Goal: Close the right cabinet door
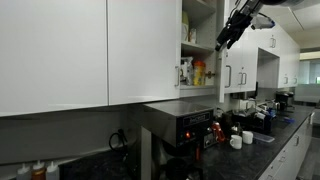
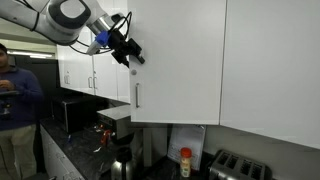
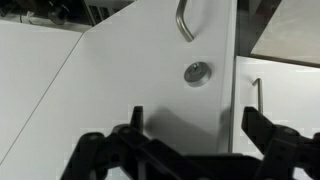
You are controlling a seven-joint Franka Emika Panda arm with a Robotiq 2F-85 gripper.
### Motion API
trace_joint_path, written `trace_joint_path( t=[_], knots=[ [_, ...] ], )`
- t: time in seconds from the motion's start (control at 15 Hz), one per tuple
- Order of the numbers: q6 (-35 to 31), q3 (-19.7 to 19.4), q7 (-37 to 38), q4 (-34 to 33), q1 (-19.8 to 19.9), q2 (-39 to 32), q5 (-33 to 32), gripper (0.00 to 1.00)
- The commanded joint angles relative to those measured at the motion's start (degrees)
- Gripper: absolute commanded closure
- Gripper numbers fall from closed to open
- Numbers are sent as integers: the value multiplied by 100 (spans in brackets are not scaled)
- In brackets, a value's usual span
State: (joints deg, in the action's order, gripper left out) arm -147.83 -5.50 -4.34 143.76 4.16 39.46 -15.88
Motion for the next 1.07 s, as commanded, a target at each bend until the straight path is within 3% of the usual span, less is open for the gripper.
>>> trace_joint_path(
  t=[0.0, 0.53, 1.0],
  knots=[
    [-119, -46, -328, -274, -124, -385, 215, 0],
    [-189, -91, -698, -629, -530, -694, 654, 0],
    [-264, -58, -879, -941, -641, -1029, 706, 0]
  ],
)
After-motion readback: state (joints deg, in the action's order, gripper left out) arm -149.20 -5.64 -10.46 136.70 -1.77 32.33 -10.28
